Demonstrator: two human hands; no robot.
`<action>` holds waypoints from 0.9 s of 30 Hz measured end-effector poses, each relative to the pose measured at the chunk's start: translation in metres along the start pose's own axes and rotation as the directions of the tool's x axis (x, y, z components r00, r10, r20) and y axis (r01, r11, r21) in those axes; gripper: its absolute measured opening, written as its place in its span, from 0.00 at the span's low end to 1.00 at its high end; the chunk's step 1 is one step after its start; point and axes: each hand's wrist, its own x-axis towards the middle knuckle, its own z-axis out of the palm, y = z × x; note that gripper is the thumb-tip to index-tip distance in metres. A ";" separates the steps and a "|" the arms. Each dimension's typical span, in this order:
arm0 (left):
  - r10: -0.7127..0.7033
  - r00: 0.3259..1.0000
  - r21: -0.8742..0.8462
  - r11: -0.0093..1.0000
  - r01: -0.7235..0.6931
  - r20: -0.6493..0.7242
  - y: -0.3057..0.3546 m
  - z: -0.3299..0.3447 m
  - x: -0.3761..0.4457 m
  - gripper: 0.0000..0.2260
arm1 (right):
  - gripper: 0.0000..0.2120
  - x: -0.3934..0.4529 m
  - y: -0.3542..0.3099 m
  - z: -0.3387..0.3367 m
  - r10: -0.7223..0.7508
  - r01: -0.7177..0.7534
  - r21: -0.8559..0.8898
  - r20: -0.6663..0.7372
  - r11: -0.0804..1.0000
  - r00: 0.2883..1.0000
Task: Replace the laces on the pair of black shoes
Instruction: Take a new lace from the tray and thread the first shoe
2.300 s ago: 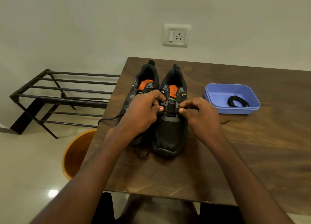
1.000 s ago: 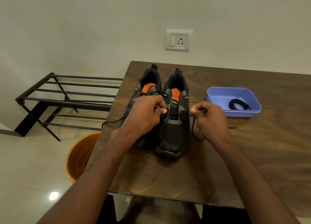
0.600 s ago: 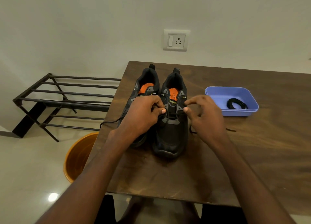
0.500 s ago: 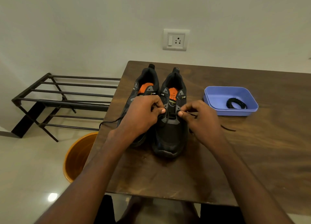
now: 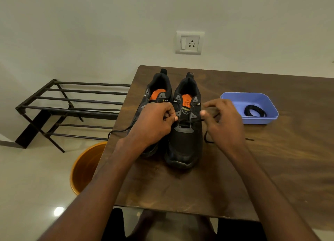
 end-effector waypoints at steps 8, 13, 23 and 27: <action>-0.022 1.000 0.007 1.000 0.022 0.022 0.002 -0.002 -0.001 0.01 | 0.07 0.002 0.002 0.003 0.056 -0.053 -0.028 0.129 0.998 0.990; -0.039 0.999 0.016 0.999 0.039 0.033 0.002 -0.006 -0.002 0.04 | 0.06 0.003 0.011 0.001 0.093 -0.095 0.040 0.053 0.995 0.994; 0.139 0.973 0.244 0.965 -0.092 -0.183 0.015 -0.013 -0.006 0.08 | 0.05 -0.007 -0.028 -0.023 0.045 -0.154 0.458 0.241 0.875 0.969; -0.013 0.988 -0.500 0.864 -0.066 -0.152 0.038 -0.016 -0.012 0.19 | 0.09 -0.016 -0.063 -0.035 -0.057 -0.124 0.815 0.189 0.566 0.980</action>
